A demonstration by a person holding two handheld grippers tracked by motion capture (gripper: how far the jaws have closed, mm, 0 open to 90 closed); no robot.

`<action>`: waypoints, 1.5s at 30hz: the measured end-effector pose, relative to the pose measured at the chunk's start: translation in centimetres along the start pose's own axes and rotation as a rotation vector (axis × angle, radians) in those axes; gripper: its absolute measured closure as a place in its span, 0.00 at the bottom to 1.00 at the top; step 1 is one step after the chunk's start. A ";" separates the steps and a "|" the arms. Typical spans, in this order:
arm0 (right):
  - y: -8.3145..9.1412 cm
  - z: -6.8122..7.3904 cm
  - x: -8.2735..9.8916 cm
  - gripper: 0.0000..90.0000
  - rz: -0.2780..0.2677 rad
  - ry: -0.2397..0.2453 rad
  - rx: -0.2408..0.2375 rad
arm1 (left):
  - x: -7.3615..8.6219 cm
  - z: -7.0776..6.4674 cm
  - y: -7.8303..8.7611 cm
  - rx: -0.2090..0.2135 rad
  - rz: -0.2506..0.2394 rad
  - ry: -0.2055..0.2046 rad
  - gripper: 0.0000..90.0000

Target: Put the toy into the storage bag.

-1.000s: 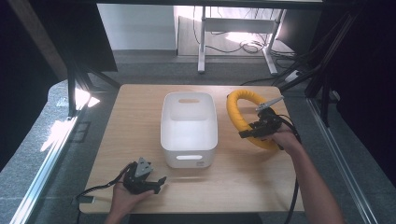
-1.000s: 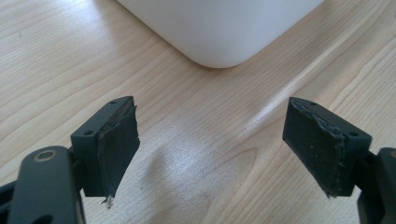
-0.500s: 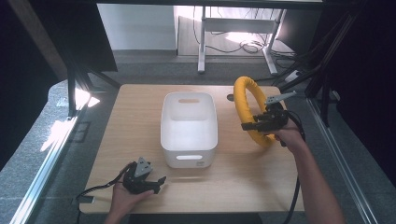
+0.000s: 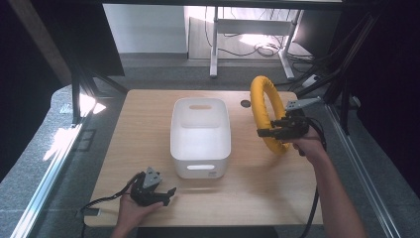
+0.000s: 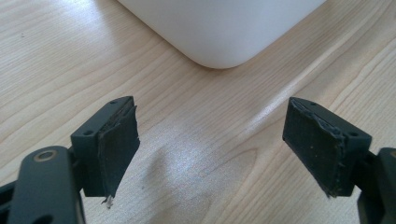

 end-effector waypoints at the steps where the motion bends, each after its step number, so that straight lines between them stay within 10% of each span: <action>1: 0.0 0.0 0.0 0.57 -0.003 0.000 0.001 | 0.0 0.0 0.0 0.000 0.001 -0.001 0.21; 45: 1.2 3.4 -2.9 0.56 -0.091 0.065 -0.056 | 0.0 0.0 -0.1 0.003 -0.003 0.000 0.21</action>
Point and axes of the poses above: each handheld gripper's, and its own axes: y roughly backward along the jaws, x roughly out of its underside, z roughly to its left, the point moved 5 cm from there along -y, roughly forward along the jaws, and after that the axes turned 11 degrees about x, right-handed, at the moved point
